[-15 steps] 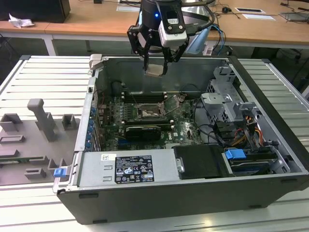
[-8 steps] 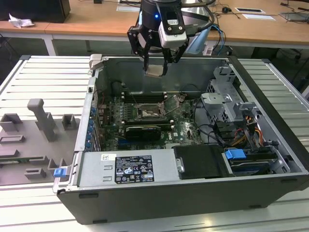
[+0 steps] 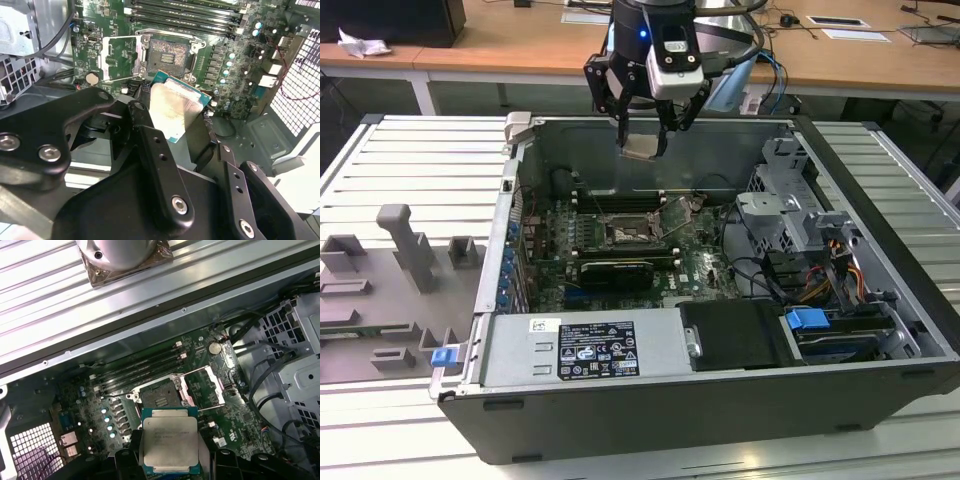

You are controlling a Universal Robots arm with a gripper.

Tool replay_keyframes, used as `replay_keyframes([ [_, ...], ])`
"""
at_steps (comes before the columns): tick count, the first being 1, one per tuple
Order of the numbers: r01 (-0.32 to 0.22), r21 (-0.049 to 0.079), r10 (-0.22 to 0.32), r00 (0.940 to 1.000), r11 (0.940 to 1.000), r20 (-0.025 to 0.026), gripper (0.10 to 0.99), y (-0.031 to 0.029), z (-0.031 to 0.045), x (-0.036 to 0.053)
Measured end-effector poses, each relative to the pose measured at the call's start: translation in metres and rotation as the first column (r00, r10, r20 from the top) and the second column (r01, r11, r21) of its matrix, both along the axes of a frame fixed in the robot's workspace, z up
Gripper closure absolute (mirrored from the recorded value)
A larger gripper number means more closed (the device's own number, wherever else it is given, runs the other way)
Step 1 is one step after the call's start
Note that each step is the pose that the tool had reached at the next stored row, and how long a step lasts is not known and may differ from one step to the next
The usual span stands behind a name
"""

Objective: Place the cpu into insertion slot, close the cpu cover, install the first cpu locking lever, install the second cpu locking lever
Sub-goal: 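Place the cpu into insertion slot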

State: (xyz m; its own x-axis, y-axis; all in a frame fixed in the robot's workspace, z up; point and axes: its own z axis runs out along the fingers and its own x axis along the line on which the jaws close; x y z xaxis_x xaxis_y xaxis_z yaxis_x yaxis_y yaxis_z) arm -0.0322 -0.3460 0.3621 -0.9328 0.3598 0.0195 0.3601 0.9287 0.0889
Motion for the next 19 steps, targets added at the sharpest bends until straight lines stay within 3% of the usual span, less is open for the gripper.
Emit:
replay_keyframes([
  [19, 0.054, 0.0, -0.054, 0.9986, 0.9986, 0.0, 0.561, 0.0, -0.0004, 0.0],
])
